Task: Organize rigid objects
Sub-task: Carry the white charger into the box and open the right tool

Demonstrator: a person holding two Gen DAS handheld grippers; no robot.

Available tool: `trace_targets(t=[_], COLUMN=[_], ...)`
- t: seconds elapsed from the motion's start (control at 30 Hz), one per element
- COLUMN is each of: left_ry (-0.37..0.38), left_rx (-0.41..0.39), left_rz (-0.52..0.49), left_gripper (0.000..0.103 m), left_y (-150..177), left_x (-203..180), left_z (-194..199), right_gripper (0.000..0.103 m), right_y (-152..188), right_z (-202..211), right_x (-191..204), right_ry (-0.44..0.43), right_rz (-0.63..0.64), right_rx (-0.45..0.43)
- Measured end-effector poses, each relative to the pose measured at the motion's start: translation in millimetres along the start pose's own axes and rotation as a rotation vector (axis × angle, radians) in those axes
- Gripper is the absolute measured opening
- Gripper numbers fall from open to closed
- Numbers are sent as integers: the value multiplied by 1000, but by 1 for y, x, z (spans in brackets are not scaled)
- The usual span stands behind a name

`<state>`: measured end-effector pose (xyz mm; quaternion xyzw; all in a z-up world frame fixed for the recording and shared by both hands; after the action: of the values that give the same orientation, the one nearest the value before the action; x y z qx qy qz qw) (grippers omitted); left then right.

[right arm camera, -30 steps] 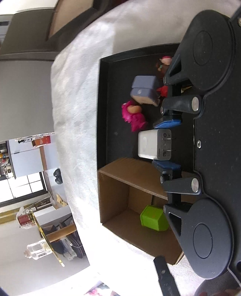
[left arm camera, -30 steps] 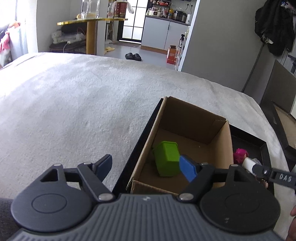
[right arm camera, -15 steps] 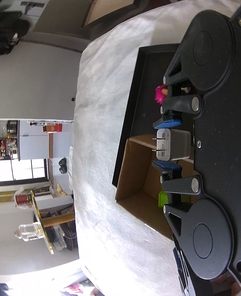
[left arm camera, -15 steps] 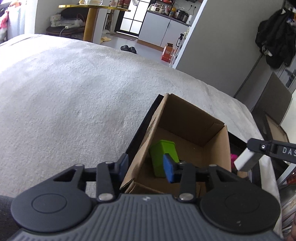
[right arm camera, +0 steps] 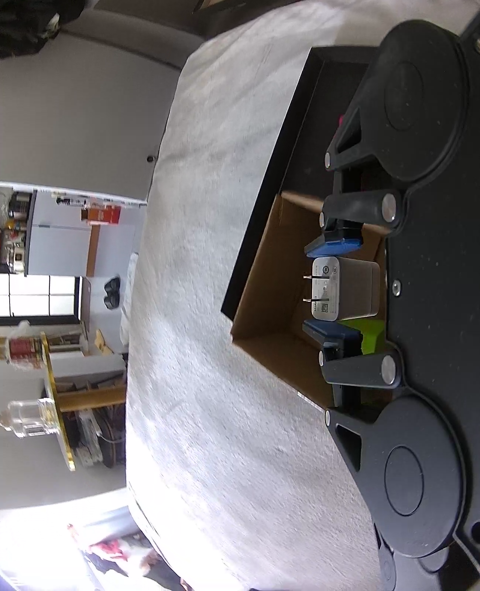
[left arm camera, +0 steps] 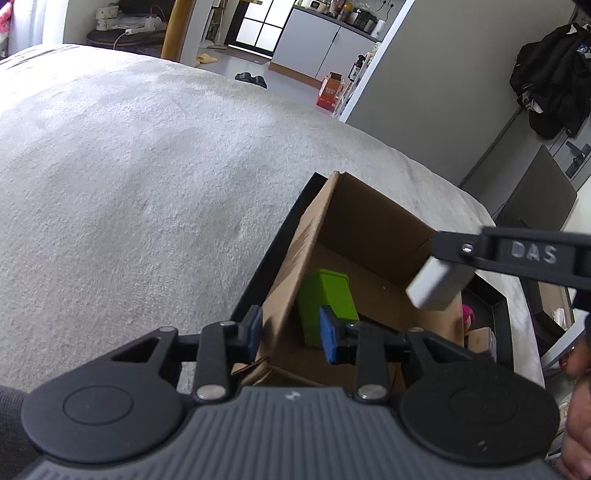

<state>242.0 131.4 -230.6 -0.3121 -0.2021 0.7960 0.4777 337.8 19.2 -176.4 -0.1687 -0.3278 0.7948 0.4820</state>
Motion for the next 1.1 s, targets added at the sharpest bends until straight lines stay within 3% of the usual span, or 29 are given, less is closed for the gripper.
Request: trace_targets(t=[0.1, 0.43, 0.57, 0.93, 1.1], left_ry=[9, 25, 22, 4, -17], left_rx=[-1, -2, 1, 4, -2], left_rz=[12, 51, 64, 46, 22], left_gripper=[24, 21, 20, 21, 24], left_y=[-1, -2, -1, 0, 0], left_x=[2, 10, 12, 10, 5], left_z=[-2, -5, -6, -4, 2], right_gripper=[36, 37, 42, 43, 54], right_y=[-2, -6, -6, 9, 18], right_z=[-7, -28, -27, -5, 10], right_x=[10, 40, 45, 13, -8], right_ry=[-16, -52, -55, -35, -22], right_rz=[17, 82, 97, 32, 21], right_rx=[15, 55, 49, 55, 55])
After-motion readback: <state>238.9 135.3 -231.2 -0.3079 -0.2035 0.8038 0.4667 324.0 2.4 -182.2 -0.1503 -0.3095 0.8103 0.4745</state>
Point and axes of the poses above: each gripper's, at about its wrist camera, not at the fingertips, and z roughly against the way its jaws point, x to its left, y to its underside, the point moved 9 cm from there along -z, roughly the way its jaws point, and after that the axes turned 4 degrees about -z, right-handed, at the moved point
